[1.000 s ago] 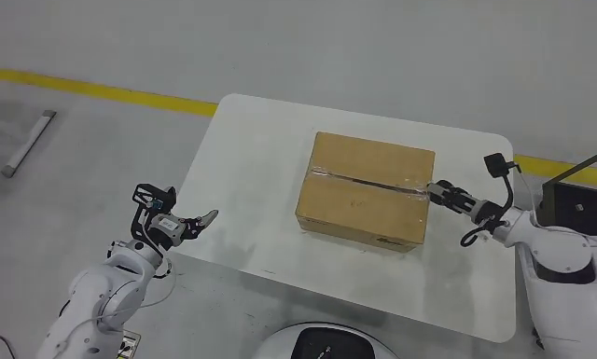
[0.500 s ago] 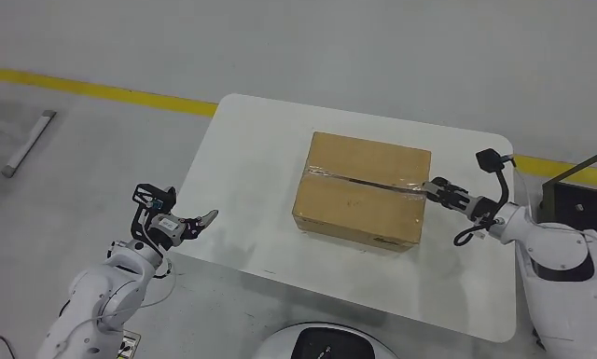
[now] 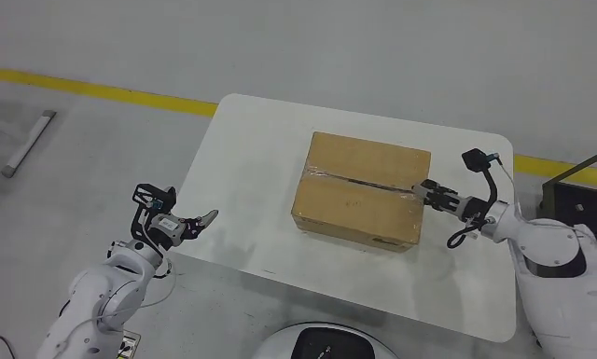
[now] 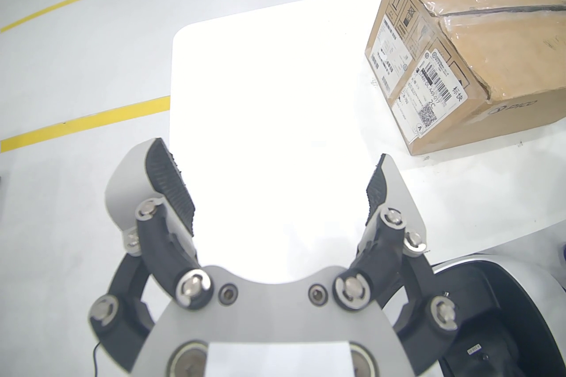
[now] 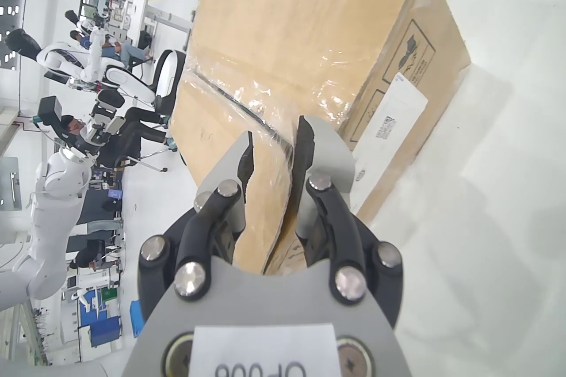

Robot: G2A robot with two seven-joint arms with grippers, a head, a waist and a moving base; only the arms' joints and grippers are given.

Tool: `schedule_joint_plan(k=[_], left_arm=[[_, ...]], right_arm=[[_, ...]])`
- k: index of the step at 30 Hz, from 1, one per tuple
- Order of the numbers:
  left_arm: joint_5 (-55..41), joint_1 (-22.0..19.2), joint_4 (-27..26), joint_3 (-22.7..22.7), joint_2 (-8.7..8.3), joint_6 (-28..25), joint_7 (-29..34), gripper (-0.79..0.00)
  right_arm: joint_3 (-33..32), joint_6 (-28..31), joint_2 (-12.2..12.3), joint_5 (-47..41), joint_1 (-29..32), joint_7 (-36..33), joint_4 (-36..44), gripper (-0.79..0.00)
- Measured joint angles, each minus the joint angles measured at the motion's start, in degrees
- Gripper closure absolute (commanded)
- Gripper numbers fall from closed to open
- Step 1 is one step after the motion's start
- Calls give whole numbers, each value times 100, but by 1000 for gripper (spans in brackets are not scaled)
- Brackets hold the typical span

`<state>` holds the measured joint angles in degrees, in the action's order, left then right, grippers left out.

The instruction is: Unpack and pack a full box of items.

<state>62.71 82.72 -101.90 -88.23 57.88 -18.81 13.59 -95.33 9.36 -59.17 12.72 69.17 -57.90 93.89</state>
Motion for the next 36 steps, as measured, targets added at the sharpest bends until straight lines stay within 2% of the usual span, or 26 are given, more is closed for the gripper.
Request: schedule_joint_plan(k=[7, 9, 19, 24, 36], left_arm=[[0, 0, 0, 0, 0, 0, 0, -785], [0, 0, 0, 0, 0, 0, 0, -785], [0, 0, 0, 0, 0, 0, 0, -785], [0, 0, 0, 0, 0, 0, 0, -785], [0, 0, 0, 0, 0, 0, 0, -785]], right_arm=[[9, -31, 44, -33, -97, 30, 0, -105], [51, -37, 50, -31, -130, 45, -45, 0], [316, -39, 76, 30, -398, 193, -299, 0], [198, 66, 112, 4, -383, 280, -64, 0], [215, 197, 176, -580, -326, -83, 501, 0]])
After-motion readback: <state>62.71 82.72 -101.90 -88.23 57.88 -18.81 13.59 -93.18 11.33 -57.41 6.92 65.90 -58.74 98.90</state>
